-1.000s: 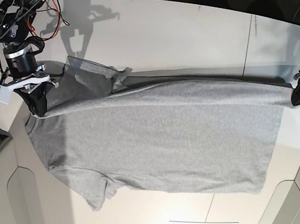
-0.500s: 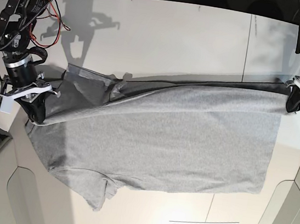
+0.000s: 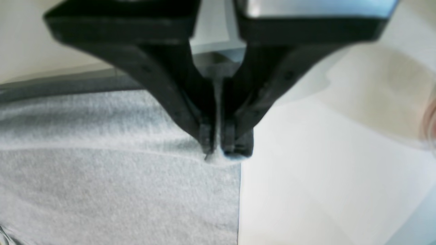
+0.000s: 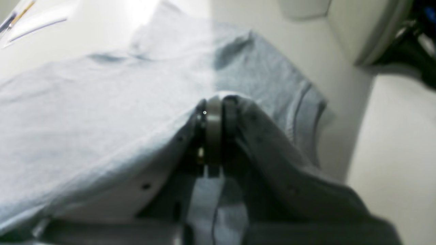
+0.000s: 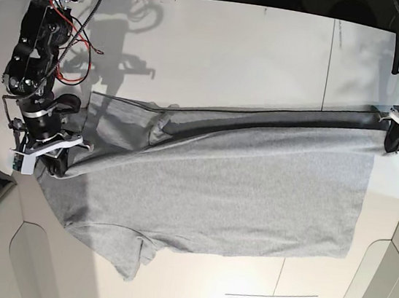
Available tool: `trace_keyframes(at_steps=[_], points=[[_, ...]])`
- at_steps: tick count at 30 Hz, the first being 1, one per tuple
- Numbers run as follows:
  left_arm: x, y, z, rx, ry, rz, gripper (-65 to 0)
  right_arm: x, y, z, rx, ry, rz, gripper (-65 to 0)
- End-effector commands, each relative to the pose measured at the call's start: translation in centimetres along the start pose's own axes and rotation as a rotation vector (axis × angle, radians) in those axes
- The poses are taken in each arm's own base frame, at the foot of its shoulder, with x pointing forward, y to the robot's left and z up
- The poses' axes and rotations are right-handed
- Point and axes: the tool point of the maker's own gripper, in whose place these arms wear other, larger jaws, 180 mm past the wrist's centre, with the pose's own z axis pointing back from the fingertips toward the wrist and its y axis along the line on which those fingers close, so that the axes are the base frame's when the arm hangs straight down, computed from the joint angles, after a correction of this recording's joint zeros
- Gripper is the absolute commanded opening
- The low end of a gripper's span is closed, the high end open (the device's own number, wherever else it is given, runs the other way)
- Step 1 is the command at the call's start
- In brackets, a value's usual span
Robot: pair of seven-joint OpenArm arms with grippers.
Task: Fold the T-shirt properly
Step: 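Lift the shoulder corners and pull them across the shirt toward the hem, then lower the folded edge onto the shirt and open both grippers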
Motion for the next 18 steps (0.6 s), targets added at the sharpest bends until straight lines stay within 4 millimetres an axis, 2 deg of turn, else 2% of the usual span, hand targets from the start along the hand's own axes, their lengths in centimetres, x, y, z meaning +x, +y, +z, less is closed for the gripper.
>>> trace_keyframes(at_steps=[1,7,17,18], points=[[1.9,0.5,0.3,0.014,-0.056,-0.025,-65.0,2.2,-0.3,-0.6,-0.003,-0.062,0.0,-65.0],[2.7,1.1,0.1,0.052,-0.076,-0.025,-65.0,1.3,-0.9,-2.9,-0.009,-0.021,-0.043,-65.0],[3.3,1.1,0.1,0.049,-0.106,-0.023,-65.0,1.3,-1.1,-3.0,-0.018,-0.024,-0.031,-65.0],[3.3,1.1,0.1,0.049,-0.11,-0.023,-61.8,1.3,-1.1,-3.0,-0.018,-0.024,-0.031,-57.9]])
